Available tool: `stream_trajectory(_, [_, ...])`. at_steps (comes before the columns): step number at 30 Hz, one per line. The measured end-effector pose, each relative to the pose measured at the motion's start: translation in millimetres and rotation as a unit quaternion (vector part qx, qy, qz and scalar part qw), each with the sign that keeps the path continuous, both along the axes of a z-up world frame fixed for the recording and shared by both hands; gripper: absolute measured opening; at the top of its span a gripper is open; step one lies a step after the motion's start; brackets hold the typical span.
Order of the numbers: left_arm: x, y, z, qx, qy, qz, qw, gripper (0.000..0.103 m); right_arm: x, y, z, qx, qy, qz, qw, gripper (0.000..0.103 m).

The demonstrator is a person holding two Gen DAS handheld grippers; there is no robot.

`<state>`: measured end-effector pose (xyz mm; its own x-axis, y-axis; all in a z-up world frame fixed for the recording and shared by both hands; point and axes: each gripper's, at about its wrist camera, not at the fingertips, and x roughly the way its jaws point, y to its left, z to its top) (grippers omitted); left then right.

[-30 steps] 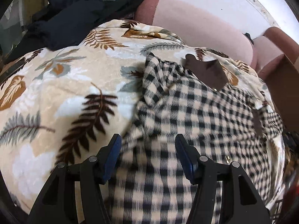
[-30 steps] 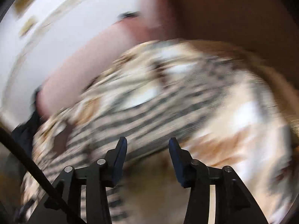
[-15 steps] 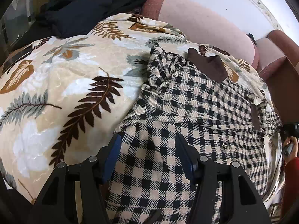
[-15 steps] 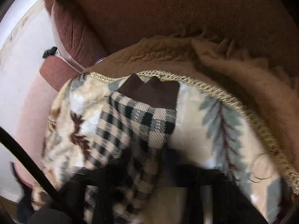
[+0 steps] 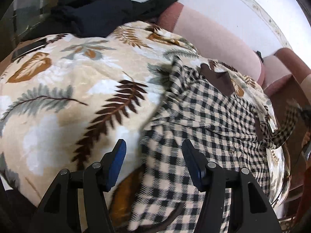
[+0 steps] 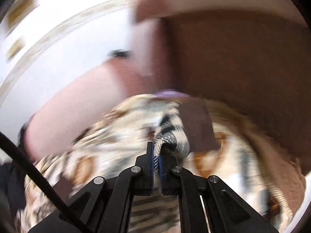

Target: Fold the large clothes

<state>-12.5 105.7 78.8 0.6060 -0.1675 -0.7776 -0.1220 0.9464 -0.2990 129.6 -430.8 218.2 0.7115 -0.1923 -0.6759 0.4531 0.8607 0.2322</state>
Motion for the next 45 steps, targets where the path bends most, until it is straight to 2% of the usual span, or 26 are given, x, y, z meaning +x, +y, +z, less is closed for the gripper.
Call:
stream_trajectory(3, [-13, 19, 2, -0.004, -0.007, 0.015, 0.9998, 0.059, 26, 95, -3, 0.0, 0.002, 0.098, 0.995, 0.005])
stream_trajectory(6, [-22, 37, 1, -0.009, -0.01, 0.032, 0.9994, 0.059, 43, 199, -25, -0.002, 0.02, 0.195, 0.981, 0.005])
stream_trajectory(10, [-31, 62, -4, -0.02, -0.009, 0.059, 0.998, 0.059, 53, 324, -80, 0.0, 0.066, 0.305, 0.95, 0.005])
stream_trajectory(13, [-36, 79, -7, -0.028, -0.008, 0.077, 0.9966, 0.059, 54, 383, -128, -0.042, 0.109, 0.356, 0.927, 0.006])
stream_trajectory(14, [-38, 82, -7, -0.029, -0.009, 0.08, 0.9963, 0.059, 52, 401, -143, -0.069, 0.127, 0.368, 0.919, 0.01])
stream_trajectory(15, [-39, 85, -7, -0.03, -0.011, 0.082, 0.9961, 0.059, 48, 412, -155, -0.099, 0.134, 0.377, 0.911, 0.012])
stream_trajectory(16, [-39, 87, -7, -0.031, -0.014, 0.083, 0.996, 0.059, 41, 423, -161, -0.123, 0.136, 0.388, 0.903, 0.022])
stream_trajectory(17, [-38, 88, -6, -0.03, -0.016, 0.082, 0.996, 0.059, 29, 429, -163, -0.134, 0.131, 0.403, 0.896, 0.036])
stream_trajectory(19, [-32, 87, -5, -0.027, -0.018, 0.079, 0.9964, 0.059, 12, 430, -159, -0.127, 0.117, 0.435, 0.884, 0.046])
stream_trajectory(20, [-28, 85, -4, -0.026, -0.019, 0.076, 0.9966, 0.059, 3, 428, -157, -0.117, 0.113, 0.449, 0.879, 0.05])
stream_trajectory(24, [-3, 59, 0, -0.017, -0.023, 0.04, 0.9988, 0.06, -34, 398, -144, -0.053, 0.106, 0.488, 0.865, 0.05])
stream_trajectory(26, [13, 40, 2, -0.012, -0.021, 0.016, 0.9996, 0.061, -50, 375, -139, -0.044, 0.106, 0.484, 0.868, 0.05])
stream_trajectory(28, [30, 19, 2, -0.002, -0.021, -0.011, 0.9997, 0.063, -62, 349, -135, -0.034, 0.107, 0.468, 0.877, 0.05])
stream_trajectory(34, [94, -52, 2, 0.044, -0.03, -0.076, 0.9957, 0.064, -74, 263, -134, -0.047, 0.109, 0.361, 0.925, 0.05])
stream_trajectory(37, [126, -87, -1, 0.063, -0.036, -0.106, 0.9917, 0.068, -70, 232, -139, -0.029, 0.115, 0.319, 0.94, 0.05])
stream_trajectory(40, [160, -102, -8, 0.09, -0.027, -0.101, 0.9904, 0.068, -66, 205, -142, -0.007, 0.116, 0.29, 0.95, 0.05])
stream_trajectory(41, [172, -98, -11, 0.088, -0.015, -0.09, 0.9919, 0.062, -65, 198, -142, -0.004, 0.115, 0.281, 0.953, 0.05])
stream_trajectory(42, [179, -92, -13, 0.08, -0.006, -0.079, 0.9936, 0.043, -64, 193, -140, -0.004, 0.113, 0.275, 0.955, 0.05])
stream_trajectory(44, [185, -65, -22, 0.044, 0.022, -0.039, 0.998, 0.016, -61, 183, -133, -0.006, 0.103, 0.262, 0.959, 0.05])
stream_trajectory(45, [184, -53, -26, 0.027, 0.031, -0.026, 0.9988, 0.015, -58, 179, -130, -0.006, 0.097, 0.257, 0.962, 0.05])
